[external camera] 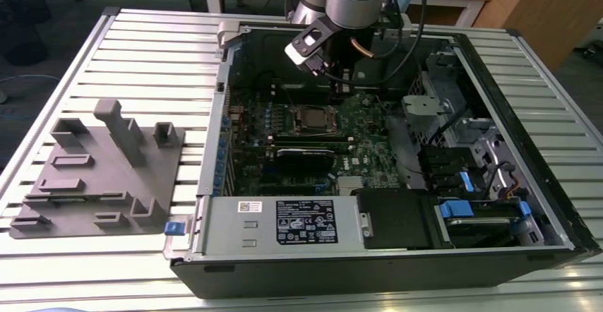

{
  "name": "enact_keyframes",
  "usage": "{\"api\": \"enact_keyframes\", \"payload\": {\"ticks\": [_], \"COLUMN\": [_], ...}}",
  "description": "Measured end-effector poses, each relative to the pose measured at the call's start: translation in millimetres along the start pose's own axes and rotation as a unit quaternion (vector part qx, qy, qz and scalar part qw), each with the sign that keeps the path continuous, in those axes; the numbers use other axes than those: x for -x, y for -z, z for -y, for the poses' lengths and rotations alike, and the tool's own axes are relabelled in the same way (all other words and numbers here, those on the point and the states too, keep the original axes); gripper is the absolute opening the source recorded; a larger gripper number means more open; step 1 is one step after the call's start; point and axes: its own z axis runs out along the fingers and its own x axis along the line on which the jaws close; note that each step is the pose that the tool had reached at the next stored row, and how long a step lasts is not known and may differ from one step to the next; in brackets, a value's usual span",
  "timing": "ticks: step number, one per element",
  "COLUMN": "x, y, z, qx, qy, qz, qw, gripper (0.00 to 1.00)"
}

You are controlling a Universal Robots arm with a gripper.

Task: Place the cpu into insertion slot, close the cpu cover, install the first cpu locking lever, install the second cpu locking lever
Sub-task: 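Close the cpu cover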

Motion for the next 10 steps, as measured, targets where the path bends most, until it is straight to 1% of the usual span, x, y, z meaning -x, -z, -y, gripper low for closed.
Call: {"api": "enact_keyframes", "payload": {"ticks": [4,10], "x": [0.8,6.5], "y": [-2.5,-5.7], "z": [7.9,13.4], "qx": [-0.0001,0.0], "qy": [0.0,0.0], "qz": [0.0002,0.0009], "qw": [1.0,1.0], "gripper": [0.11,0.11]}}
